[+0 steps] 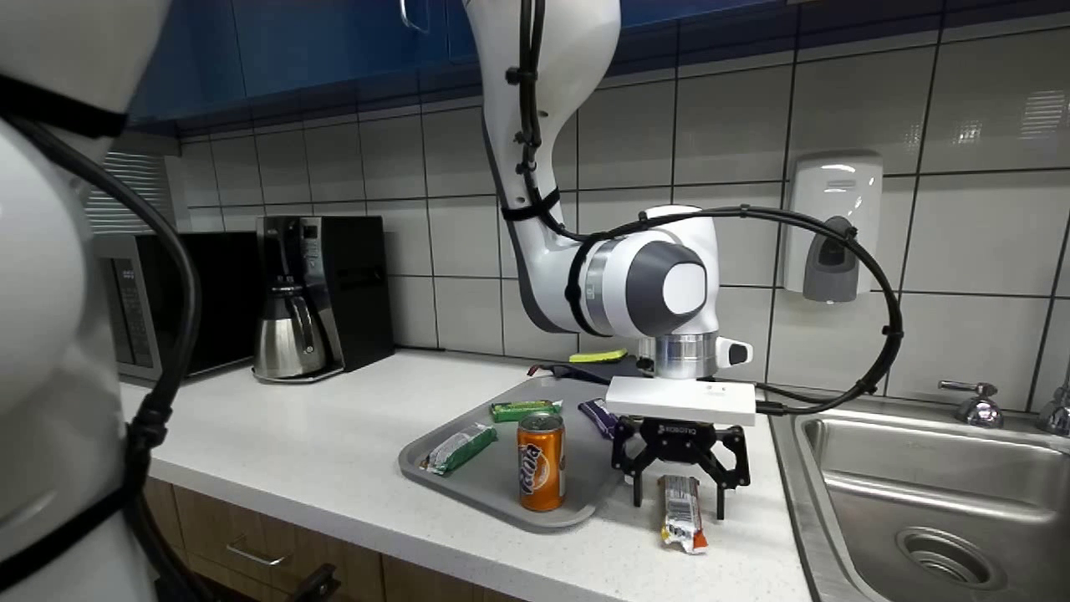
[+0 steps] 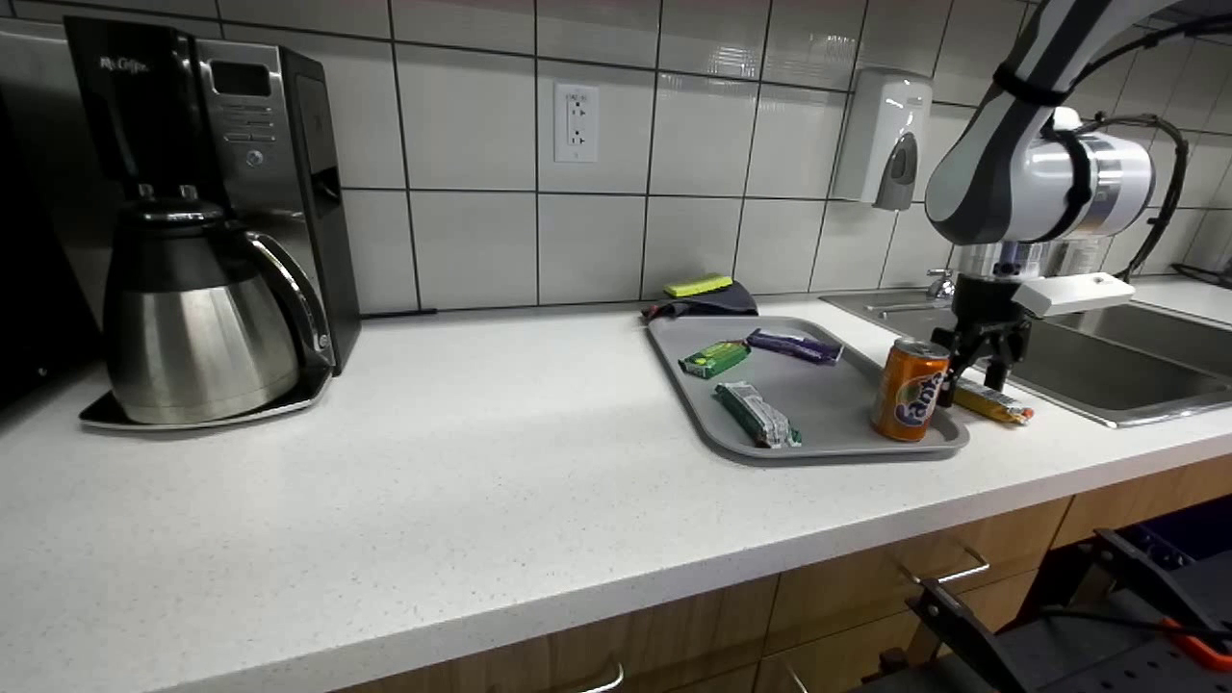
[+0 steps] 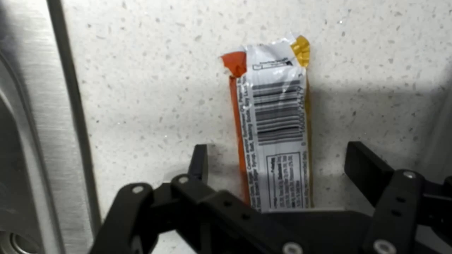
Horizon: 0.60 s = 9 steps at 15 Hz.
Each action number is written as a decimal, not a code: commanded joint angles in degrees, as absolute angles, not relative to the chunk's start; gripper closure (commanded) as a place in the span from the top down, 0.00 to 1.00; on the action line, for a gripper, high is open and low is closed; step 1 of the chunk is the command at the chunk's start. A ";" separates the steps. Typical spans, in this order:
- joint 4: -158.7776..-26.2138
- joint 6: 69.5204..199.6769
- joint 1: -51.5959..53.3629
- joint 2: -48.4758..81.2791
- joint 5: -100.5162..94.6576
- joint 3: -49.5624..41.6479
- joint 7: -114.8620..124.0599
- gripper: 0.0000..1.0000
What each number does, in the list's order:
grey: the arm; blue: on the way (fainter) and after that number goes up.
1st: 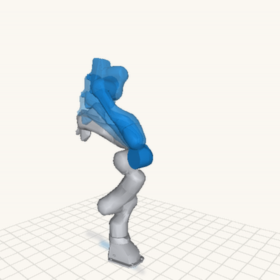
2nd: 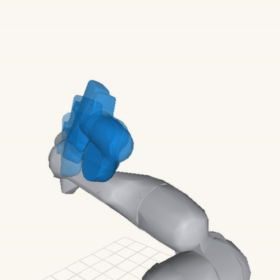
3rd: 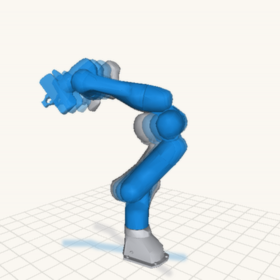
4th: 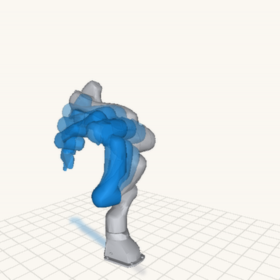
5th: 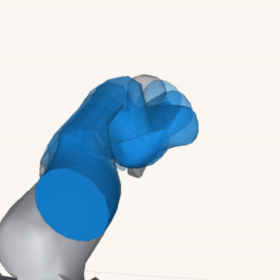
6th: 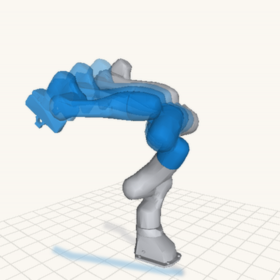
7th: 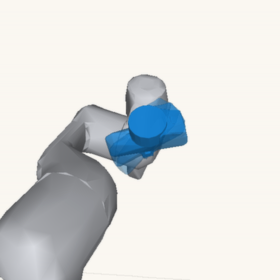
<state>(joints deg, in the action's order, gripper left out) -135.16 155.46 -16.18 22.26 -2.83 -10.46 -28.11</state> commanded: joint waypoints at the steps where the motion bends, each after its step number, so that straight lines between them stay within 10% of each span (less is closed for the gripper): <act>1: -135.15 155.64 -17.77 21.54 -3.80 -9.22 -27.81 1.00; 9: -135.30 154.89 -19.77 20.65 -3.17 -8.51 -30.30 1.00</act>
